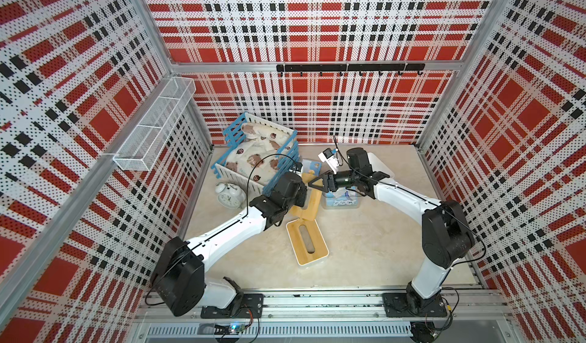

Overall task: Put the tissue paper into the tissue box
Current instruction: Close the box lid on the tissue box.

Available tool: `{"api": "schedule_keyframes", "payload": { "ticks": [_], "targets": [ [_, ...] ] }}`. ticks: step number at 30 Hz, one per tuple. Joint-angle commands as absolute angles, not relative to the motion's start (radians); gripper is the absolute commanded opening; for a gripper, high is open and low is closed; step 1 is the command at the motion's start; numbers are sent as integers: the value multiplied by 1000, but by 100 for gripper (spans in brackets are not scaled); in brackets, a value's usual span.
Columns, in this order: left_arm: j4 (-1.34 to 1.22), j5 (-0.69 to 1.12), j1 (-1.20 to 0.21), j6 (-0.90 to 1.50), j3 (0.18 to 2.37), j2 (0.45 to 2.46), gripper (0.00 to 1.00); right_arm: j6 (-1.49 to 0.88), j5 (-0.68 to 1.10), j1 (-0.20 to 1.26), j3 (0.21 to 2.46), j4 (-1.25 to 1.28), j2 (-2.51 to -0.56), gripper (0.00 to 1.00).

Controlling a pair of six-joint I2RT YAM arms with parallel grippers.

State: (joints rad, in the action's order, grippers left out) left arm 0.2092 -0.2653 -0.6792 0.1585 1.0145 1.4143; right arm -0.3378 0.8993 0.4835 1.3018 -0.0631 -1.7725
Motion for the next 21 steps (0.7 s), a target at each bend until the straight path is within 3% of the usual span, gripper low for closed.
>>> {"api": "schedule_keyframes", "payload": {
  "ticks": [1,6,7,10,16,21],
  "targets": [
    [129,-213,-701,99,1063,1452,24,-334,934,479,1293,-65,-1772,33],
    [118,-180,-707,98,1085,1486,25,-342,897,452,1244,-67,-1736,2],
    [117,-171,-709,103,1091,1491,25,-344,887,446,1235,-67,-1727,0],
    [107,-130,-708,127,1100,1494,31,-367,861,426,1191,-45,-1693,0],
    [35,-55,-690,242,1106,1467,61,-514,820,341,1070,87,-1573,0],
    [-128,109,-608,499,1046,1430,69,-723,754,291,979,260,-1460,0]
  ]
}}
